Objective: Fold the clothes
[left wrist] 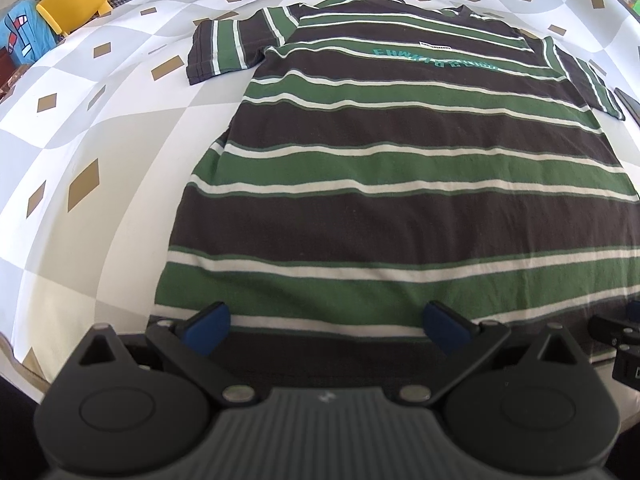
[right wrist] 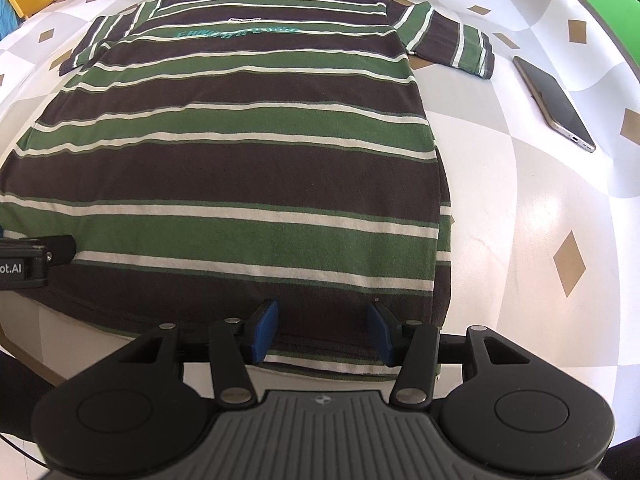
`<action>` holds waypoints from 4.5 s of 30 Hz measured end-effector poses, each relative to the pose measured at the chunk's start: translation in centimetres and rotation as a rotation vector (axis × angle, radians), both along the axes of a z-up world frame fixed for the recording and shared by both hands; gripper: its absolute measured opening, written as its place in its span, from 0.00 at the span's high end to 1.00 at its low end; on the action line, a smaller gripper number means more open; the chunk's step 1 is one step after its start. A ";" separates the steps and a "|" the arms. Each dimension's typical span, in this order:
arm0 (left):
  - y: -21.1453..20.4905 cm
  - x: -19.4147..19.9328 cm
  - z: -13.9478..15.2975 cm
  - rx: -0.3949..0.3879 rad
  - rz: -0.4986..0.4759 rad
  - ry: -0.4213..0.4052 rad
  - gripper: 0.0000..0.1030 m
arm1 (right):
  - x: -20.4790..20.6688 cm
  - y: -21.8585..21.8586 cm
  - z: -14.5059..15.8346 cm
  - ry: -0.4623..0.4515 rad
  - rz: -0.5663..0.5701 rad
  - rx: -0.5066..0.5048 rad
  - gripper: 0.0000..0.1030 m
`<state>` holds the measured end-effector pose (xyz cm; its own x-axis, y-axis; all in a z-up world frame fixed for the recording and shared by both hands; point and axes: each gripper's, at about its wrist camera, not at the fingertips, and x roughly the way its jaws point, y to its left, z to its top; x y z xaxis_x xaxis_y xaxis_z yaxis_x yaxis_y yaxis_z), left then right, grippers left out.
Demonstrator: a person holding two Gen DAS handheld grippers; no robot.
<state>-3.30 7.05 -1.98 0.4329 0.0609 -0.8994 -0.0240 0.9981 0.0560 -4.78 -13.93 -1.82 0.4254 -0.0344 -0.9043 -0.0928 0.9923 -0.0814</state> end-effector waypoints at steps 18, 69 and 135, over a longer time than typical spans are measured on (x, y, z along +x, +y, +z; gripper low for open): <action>-1.3 -1.5 -0.4 0.004 -0.015 0.102 0.00 | -0.9 -1.5 0.0 0.157 -0.189 0.080 0.53; -4.6 -5.1 6.7 -0.016 -0.013 0.005 0.00 | -3.9 -3.0 7.6 -0.033 -0.129 0.086 0.53; -4.0 -7.0 5.6 -0.035 -0.013 0.073 0.00 | -4.9 -1.9 6.8 0.001 -0.085 0.052 0.53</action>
